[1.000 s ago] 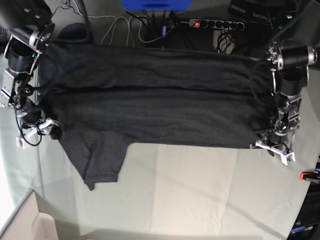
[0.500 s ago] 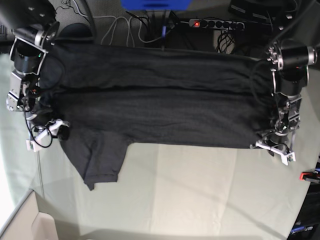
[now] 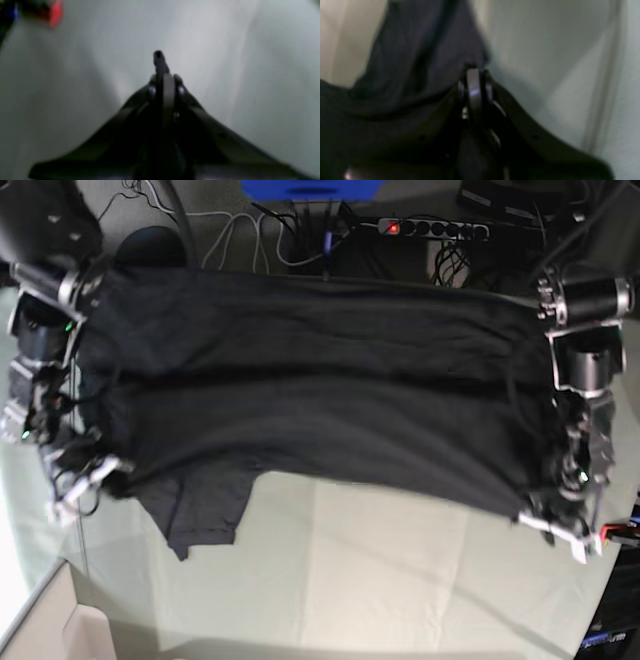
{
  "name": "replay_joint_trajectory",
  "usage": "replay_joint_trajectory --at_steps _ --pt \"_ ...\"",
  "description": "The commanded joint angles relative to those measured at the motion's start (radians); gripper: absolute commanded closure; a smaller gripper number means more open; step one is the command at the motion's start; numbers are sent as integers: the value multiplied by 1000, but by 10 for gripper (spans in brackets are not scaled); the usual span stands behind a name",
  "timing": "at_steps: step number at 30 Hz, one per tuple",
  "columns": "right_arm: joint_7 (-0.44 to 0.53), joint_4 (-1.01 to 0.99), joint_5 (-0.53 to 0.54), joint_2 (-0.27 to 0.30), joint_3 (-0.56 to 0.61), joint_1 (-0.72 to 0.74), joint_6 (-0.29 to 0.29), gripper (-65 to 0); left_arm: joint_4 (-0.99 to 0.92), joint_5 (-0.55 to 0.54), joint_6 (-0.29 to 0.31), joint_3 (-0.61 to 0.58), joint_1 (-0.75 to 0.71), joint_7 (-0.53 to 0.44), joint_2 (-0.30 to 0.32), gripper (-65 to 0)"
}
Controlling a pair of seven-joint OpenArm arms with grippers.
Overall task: Layout the t-shirt on the table in an organized manner, then fold the t-shirt properly
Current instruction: 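Fold the grasped edge over again with both grippers into a strip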
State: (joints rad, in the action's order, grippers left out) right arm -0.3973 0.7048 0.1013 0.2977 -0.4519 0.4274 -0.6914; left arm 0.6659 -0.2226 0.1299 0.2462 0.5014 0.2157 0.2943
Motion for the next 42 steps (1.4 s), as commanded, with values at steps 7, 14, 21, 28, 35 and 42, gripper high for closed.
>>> replay_joint_trajectory --at_steps 7,14,21,28,35,42 --pt "-19 16 13 18 -3 121 -7 0 101 2 -5 2 61 17 12 0" --pt "-73 17 24 47 -6 158 -7 0 104 1 -6 2 81 17 10 0" --pt "-157 209 130 67 -6 87 -7 0 104 1 -6 3 84 17 12 0" --pt "-248 454 199 30 -71 -77 -7 0 142 1 -6 3 58 17 7 0" --pt "-242 519 202 -2 -94 -230 -7 0 326 1 -6 15 -103 17 13 0" --pt "-248 689 202 -65 -161 -394 -7 0 446 1 1 172 -297 17 -23 0"
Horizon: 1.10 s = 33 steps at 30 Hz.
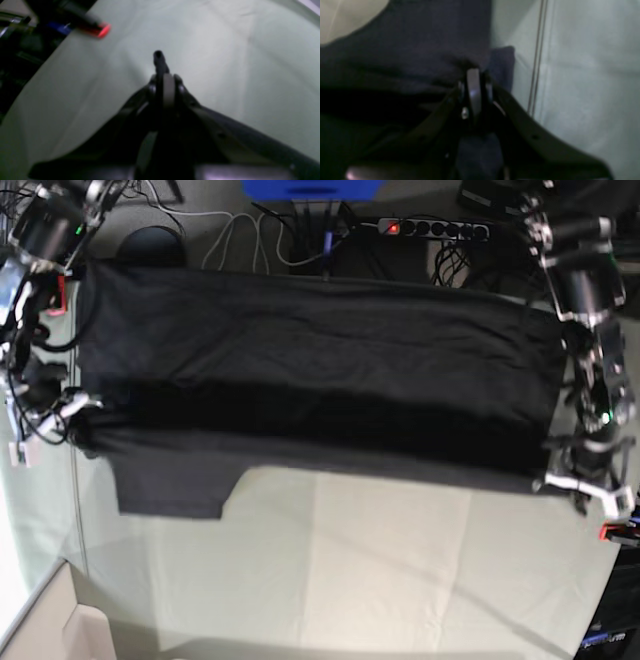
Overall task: Layout the t-shirt on the table in an organized manner, then fold the t-shirt properly
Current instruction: 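Fold the grasped edge over again with both grippers into a strip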
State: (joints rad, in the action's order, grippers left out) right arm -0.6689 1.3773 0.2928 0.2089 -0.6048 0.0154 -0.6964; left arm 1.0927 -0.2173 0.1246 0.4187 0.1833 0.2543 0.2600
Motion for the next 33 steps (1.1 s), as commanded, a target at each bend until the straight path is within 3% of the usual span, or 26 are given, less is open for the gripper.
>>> replay_joint_trajectory --at_steps 1,5,12,18,24,33 --pt "24 38 10 24 -8 -5 -2 0 33 -4 7 15 -3 -22 3 0" --pt "31 81 10 1 -8 -87 -2 0 83 -24 8 41 -106 -22 -15 0" --pt "33 83 10 -4 -8 -179 -2 0 169 -158 8 42 -258 -22 -15 0" --pt "33 84 10 -21 -8 -249 -2 0 257 -173 4 44 -356 -22 -15 0" --pt "77 86 10 -19 -8 -294 -2 0 298 -175 7 118 -394 -22 -18 0" --pt "108 86 6 -7 -8 -337 -2 0 297 -166 8 124 -411 -20 -15 0"
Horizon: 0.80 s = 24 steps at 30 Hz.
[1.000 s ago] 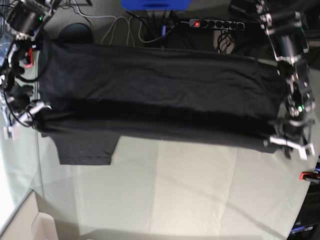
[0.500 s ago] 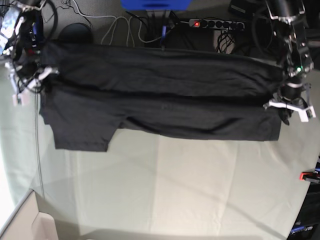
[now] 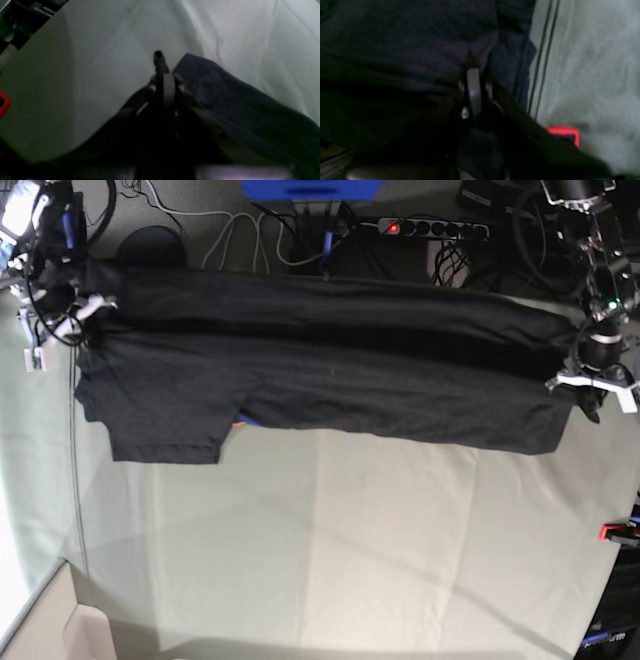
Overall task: Layout the t-shirt on the table in an organized manner, then fold the t-shirt properly
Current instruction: 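Fold the grasped edge over again with both grippers into a strip, then regrasp the strip's ends with both grippers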
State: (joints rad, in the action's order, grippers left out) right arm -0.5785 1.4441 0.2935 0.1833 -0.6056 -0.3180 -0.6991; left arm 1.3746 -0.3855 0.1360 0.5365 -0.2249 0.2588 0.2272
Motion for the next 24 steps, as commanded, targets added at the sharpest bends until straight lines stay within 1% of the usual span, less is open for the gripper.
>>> replay_joint_trajectory --at_steps 1,13,14,15,16,17,18,20,22,24 --pt "18 19 5 18 -7 -7 1 0 15 3 -3 3 -8 -25 18 0" --pt "13 11 5 14 0 -28 1 0 -113 -3 -3 1 -6 -25 16 -1" --pt "8 11 5 14 0 -28 1 -7 -114 -3 -2 0 -6 -25 16 -2" --pt "8 11 5 14 0 -28 1 -37 -114 -5 -2 0 -6 -25 16 -13" --pt "7 13 5 14 0 -28 1 -77 -114 -5 -2 0 -6 -25 16 -36" --pt "7 16 5 14 -6 -28 1 -124 -114 -5 -2 0 -6 -25 16 -74" --pt "7 17 5 14 -7 -30 1 -173 -114 -5 -2 0 -6 -25 16 -120" --pt "7 20 9 14 -18 -33 1 -247 -114 -5 -3 1 -6 -25 16 -205" --pt "8 43 11 11 -84 -37 1 -303 -114 -5 -3 6 -6 -25 14 -283" --pt "7 85 11 -29 -168 -31 1 -344 -114 -5 -3 9 -11 -25 14 -343"
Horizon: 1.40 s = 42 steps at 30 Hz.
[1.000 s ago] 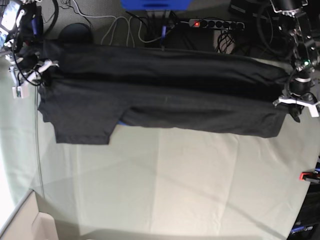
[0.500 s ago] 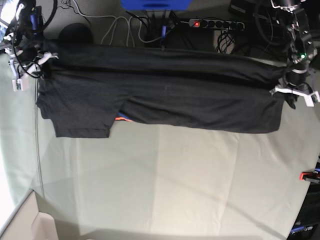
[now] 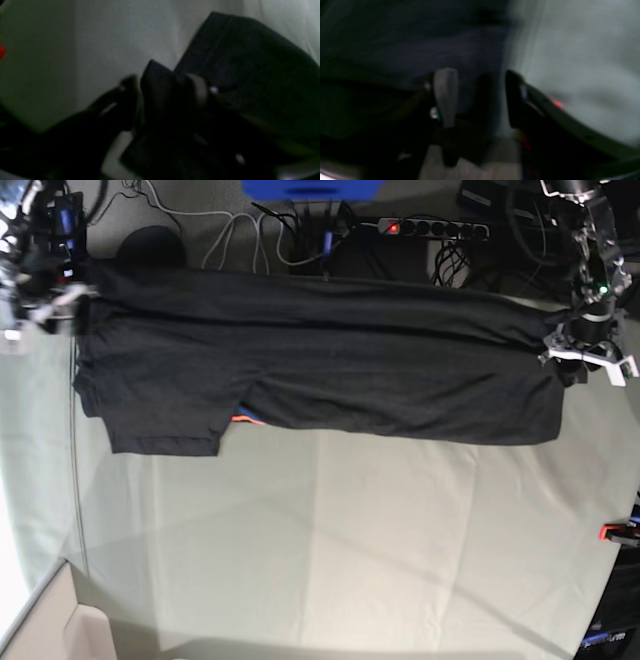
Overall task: Layout the t-shirt on the table in an organized manner, then fold the t-shirt properly
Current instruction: 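Regrasp the strip's ends with both grippers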
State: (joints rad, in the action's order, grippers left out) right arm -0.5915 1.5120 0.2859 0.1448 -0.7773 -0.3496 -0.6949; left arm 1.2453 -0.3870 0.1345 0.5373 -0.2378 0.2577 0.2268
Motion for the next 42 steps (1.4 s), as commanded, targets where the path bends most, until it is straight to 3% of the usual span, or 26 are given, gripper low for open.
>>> replay_joint_trajectory --at_steps 1,6,10,14,20,24,29,32,35,36,42 --pt "23 43 19 -3 -35 1 -3 -356 17 -3 -2 8 1 -24 15 -371" --pt "18 104 16 -7 -49 65 -3 -377 23 -5 -2 8 -4 -24 13 -453" --pt "12 103 11 -6 40 166 -3 -377 18 -5 -2 8 -4 -24 12 -465" --pt "-54 60 -1 8 129 280 -3 -377 18 -5 -2 7 -4 -24 13 -465" --pt "-26 -264 -155 46 206 492 -3 -377 18 1 -2 7 -5 -24 13 -464" --pt "66 -488 -268 65 195 604 -3 -377 18 3 -2 7 -5 -24 12 -464" --pt "135 -635 -291 82 203 636 -3 -365 18 4 -2 7 -5 -24 12 -463" --pt "137 -635 -291 74 201 620 -3 -265 18 4 -2 8 -5 -24 12 -463" --pt "137 -607 -285 55 195 594 -3 -42 17 4 -2 8 -5 -24 12 -463" --pt "133 -575 -285 51 195 590 -3 0 17 4 -2 8 -5 -24 12 -463" --pt "127 -225 -285 -18 193 446 -3 0 17 4 -2 7 -5 -24 12 -464"
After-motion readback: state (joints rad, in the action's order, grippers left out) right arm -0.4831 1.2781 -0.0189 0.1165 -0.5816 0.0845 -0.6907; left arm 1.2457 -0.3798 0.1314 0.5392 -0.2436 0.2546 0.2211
